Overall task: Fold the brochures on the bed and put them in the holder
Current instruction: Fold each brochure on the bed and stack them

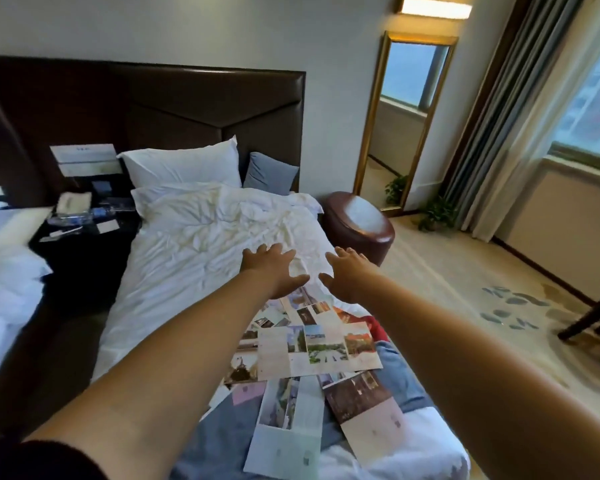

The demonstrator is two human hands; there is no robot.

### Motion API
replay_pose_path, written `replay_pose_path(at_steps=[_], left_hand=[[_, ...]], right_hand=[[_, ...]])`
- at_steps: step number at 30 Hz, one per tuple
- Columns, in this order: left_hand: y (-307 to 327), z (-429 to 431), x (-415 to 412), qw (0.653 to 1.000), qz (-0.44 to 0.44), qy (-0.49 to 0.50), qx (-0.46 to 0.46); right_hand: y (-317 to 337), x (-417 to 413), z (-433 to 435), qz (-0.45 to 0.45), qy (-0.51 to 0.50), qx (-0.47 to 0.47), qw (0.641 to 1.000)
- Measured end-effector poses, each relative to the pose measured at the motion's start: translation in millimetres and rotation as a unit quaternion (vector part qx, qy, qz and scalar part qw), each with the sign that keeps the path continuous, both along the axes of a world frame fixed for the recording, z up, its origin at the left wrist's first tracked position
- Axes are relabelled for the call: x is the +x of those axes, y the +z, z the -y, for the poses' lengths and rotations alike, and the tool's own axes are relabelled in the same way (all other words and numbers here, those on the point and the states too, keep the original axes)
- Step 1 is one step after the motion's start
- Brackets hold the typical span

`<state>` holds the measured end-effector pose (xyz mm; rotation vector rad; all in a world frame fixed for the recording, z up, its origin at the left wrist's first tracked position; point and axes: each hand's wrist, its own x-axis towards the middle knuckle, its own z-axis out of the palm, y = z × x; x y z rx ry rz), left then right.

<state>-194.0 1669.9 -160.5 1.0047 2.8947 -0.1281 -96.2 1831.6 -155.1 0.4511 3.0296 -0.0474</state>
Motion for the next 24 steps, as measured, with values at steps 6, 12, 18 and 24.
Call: replay_pose_path(at_steps=[6, 12, 18, 24], left_hand=[[-14, -6, -55, 0.997, 0.018, 0.072, -0.02], [-51, -21, -90, 0.989, 0.039, 0.127, -0.06], [-119, -30, -92, 0.984, 0.1, 0.118, -0.093], [-202, -16, -93, 0.969, 0.191, 0.097, -0.124]], right_hand=[[-14, -78, -25, 0.023, 0.07, -0.007, 0.997], [-52, -133, -46, 0.062, 0.138, -0.017, 0.988], [-115, -152, -40, 0.118, 0.169, -0.033, 0.978], [-199, -149, -18, 0.189, 0.183, -0.067, 0.962]])
